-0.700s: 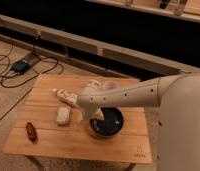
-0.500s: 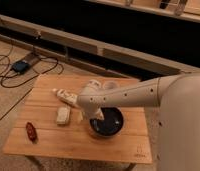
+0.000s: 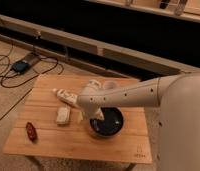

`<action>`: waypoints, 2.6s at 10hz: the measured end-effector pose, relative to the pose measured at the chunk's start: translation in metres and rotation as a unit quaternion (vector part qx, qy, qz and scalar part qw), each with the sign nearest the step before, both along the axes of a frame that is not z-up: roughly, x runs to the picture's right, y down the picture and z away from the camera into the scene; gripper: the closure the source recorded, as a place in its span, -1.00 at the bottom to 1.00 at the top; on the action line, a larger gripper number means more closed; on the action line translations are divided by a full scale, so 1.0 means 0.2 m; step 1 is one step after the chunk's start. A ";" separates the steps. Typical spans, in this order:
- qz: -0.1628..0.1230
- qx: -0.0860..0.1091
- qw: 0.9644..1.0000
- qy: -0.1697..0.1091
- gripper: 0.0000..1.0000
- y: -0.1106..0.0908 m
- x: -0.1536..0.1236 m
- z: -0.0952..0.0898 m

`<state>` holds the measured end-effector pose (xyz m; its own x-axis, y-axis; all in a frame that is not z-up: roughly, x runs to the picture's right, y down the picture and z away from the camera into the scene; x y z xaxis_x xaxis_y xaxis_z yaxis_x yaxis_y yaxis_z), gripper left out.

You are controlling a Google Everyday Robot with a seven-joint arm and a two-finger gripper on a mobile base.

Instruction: Place the pepper in the ceramic bowl

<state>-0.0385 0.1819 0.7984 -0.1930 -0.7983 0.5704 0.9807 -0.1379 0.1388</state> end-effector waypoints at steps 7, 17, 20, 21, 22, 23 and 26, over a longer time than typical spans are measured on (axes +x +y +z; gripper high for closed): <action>0.000 0.000 1.000 0.000 -0.52 0.00 0.00 0.00; -0.016 0.007 0.999 -0.041 -0.52 0.06 -0.37 -0.08; -0.030 -0.003 0.997 -0.076 -0.52 0.21 -0.69 -0.17; -0.040 -0.011 0.995 -0.090 -0.52 0.27 -0.81 -0.21; -0.048 -0.017 0.994 -0.100 -0.52 0.32 -0.89 -0.24; -0.061 -0.023 0.992 -0.110 -0.52 0.36 -0.99 -0.25; -0.099 -0.036 0.985 -0.139 -0.52 0.45 -1.24 -0.25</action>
<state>-0.2863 0.2713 0.7494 -0.4973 -0.6888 0.5275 0.8584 -0.3023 0.4144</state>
